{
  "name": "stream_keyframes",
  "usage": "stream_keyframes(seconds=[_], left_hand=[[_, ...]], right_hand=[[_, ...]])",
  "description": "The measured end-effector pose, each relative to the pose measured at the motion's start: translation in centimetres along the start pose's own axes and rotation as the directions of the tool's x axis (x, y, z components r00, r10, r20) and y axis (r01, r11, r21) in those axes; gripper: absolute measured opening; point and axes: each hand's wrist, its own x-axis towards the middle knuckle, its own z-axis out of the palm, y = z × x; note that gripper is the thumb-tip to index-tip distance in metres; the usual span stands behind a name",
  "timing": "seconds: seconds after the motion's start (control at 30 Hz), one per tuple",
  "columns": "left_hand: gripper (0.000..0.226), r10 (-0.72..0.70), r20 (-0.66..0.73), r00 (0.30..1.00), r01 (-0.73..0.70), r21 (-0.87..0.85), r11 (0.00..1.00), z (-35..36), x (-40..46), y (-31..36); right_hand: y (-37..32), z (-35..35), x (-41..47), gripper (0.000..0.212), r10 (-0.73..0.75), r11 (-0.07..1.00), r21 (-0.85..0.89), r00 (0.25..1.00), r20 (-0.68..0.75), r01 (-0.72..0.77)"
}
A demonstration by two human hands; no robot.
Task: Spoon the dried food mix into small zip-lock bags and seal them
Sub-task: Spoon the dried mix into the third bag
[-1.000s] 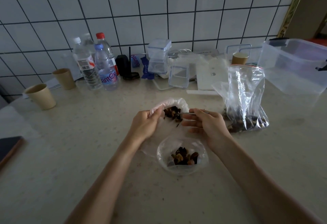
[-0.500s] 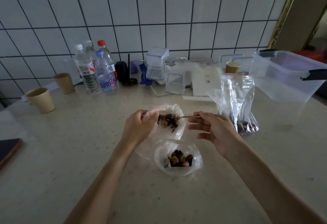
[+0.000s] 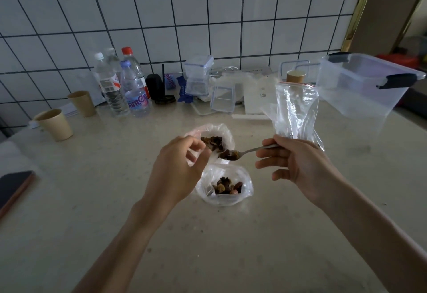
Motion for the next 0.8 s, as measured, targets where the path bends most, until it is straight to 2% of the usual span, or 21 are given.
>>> stream_keyframes(seconds=[0.1,0.2,0.27,0.33,0.37,0.4,0.47,0.5,0.53,0.57,0.63,0.67,0.8], left_hand=[[0.024,-0.072,0.116,0.991,0.061,0.101,0.993,0.2,-1.4,0.2],[0.021,-0.102,0.134,0.986,0.08,0.156,0.984,0.7,-1.9,0.1],[0.019,-0.085,0.087,0.993,0.069,0.173,0.983,1.1,-1.7,0.1],[0.017,-0.084,0.043,0.996,0.075,0.185,0.98,1.5,-1.2,0.0],[0.017,-0.089,0.031,0.996,0.081,0.197,0.977,1.7,-0.9,0.0],[0.017,-0.094,0.025,0.995,0.087,0.212,0.973,1.8,-0.7,-0.1],[0.018,-0.094,0.019,0.995,0.086,0.246,0.966,2.1,-0.5,-0.4],[0.019,-0.09,0.015,0.996,0.083,0.26,0.962,2.2,-0.4,-0.5],[0.019,-0.085,0.011,0.996,0.079,0.269,0.96,2.2,-0.4,-0.7],[0.019,-0.081,0.009,0.997,0.075,0.271,0.96,2.3,-0.4,-0.9],[0.019,-0.075,0.009,0.997,0.07,0.26,0.963,2.2,-0.5,-1.0],[0.019,-0.075,0.01,0.997,0.071,0.249,0.966,2.1,-0.6,-1.1],[0.023,-0.078,0.041,0.996,0.07,0.167,0.983,1.6,-0.5,-1.0]], right_hand=[[0.9,-0.6,-1.3,0.03,0.032,0.998,-0.051,0.999,-0.004,-0.032],[1.8,-0.9,-2.2,0.032,0.023,0.992,-0.125,1.0,-0.013,-0.024],[2.1,-0.6,-2.5,0.03,-0.069,0.973,-0.223,0.997,-0.019,0.063],[2.3,-0.2,-2.8,0.026,-0.225,0.895,-0.391,0.974,0.016,0.213],[2.2,-0.2,-2.9,0.024,-0.313,0.807,-0.503,0.947,0.076,0.308],[2.2,-0.4,-3.0,0.025,-0.395,0.666,-0.622,0.902,0.175,0.412],[1.9,-0.9,-3.4,0.029,-0.469,0.24,-0.758,0.756,0.457,0.607],[1.8,-1.0,-3.6,0.031,-0.455,0.056,-0.743,0.679,0.576,0.667],[1.7,-1.1,-3.7,0.033,-0.431,-0.045,-0.715,0.632,0.644,0.698],[1.6,-1.2,-3.7,0.034,-0.423,-0.066,-0.699,0.615,0.666,0.712],[1.6,-1.4,-3.5,0.037,-0.452,0.014,-0.712,0.64,0.622,0.702],[1.8,-1.5,-3.4,0.039,-0.466,0.098,-0.723,0.674,0.574,0.684],[2.1,-1.3,-2.3,0.026,-0.474,0.558,-0.611,0.82,0.319,0.561]])
